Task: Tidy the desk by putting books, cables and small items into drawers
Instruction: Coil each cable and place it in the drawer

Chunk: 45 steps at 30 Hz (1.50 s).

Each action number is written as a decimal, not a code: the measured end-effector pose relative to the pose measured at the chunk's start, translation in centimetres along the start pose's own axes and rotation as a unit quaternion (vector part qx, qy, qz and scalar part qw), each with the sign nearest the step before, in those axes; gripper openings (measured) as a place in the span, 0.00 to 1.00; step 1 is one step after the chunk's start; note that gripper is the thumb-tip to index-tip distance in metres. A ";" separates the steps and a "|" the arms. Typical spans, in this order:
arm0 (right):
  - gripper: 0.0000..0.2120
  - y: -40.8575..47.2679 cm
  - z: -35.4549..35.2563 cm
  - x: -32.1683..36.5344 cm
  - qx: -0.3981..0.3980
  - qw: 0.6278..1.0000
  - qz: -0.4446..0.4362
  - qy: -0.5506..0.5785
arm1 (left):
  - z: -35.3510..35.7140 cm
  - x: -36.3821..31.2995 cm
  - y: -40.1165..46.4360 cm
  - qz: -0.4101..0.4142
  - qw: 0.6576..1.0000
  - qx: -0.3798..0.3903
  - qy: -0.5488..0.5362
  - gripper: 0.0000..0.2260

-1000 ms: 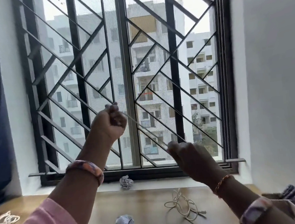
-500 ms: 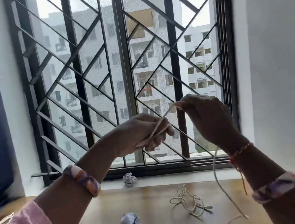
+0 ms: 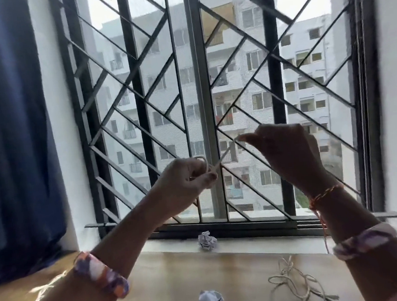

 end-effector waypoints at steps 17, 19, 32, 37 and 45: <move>0.05 -2.2 7.8 13.7 0.345 0.562 0.232 0.715 | -7.6 2.5 -4.2 -0.124 0.790 -0.168 -0.577 0.06; 0.06 -2.1 8.8 15.0 0.320 0.546 0.285 0.719 | -7.8 2.9 -5.7 -0.124 0.851 -0.218 -0.461 0.07; 0.09 1.0 10.7 21.6 0.290 0.744 0.139 0.586 | -18.1 5.4 -7.5 -0.115 0.725 -0.385 -0.559 0.15; 0.09 2.4 11.9 22.1 0.213 0.819 0.145 0.514 | -19.5 5.6 -9.1 -0.183 0.881 -0.126 -0.417 0.16; 0.08 -0.2 13.3 22.5 0.266 0.935 -0.009 0.235 | -20.8 6.4 -6.9 -0.138 0.639 -0.318 -0.686 0.07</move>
Point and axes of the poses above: each hand's wrist, its own y-axis towards the middle knuckle, its own z-axis out of the palm, x = y × z, the point moved 2 cm from there along y, towards the middle knuckle, and after that the axes turned 11 degrees about -y, right-handed, at the moved point
